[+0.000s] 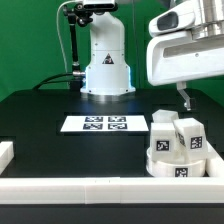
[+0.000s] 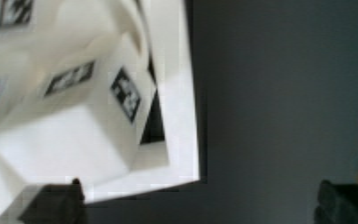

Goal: Assemble stool

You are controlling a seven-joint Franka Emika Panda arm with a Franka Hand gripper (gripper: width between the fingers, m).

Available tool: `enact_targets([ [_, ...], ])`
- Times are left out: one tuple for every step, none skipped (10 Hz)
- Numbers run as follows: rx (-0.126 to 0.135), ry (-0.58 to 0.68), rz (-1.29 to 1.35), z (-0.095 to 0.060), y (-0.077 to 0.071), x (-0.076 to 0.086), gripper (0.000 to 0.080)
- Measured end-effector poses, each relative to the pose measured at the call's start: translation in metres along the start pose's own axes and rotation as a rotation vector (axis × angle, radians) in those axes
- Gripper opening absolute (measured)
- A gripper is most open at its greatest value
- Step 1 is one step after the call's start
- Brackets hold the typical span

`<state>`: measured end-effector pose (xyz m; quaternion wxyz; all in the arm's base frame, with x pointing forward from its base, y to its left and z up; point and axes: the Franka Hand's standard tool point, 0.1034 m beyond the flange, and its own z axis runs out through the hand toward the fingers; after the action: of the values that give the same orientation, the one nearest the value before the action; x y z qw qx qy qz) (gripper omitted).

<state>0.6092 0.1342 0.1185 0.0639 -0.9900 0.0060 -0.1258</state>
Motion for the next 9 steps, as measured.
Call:
enact_targets([
  [-0.010, 0.006, -0.139, 0.002, 0.003, 0.000, 0.0649],
  [-0.022, 0.003, -0.314, 0.003, 0.007, 0.004, 0.0649],
  [-0.031, -0.008, -0.443, 0.003, 0.007, 0.005, 0.0649],
  [-0.040, -0.018, -0.571, 0.004, 0.009, 0.004, 0.0649],
  [-0.042, -0.018, -0.608, 0.004, 0.011, 0.005, 0.0649],
  [-0.045, -0.021, -0.676, 0.004, 0.012, 0.005, 0.0649],
  [-0.048, -0.022, -0.706, 0.004, 0.013, 0.005, 0.0649],
  [-0.052, -0.025, -0.789, 0.003, 0.014, 0.005, 0.0649],
  [-0.057, -0.029, -0.860, 0.003, 0.016, 0.006, 0.0649],
])
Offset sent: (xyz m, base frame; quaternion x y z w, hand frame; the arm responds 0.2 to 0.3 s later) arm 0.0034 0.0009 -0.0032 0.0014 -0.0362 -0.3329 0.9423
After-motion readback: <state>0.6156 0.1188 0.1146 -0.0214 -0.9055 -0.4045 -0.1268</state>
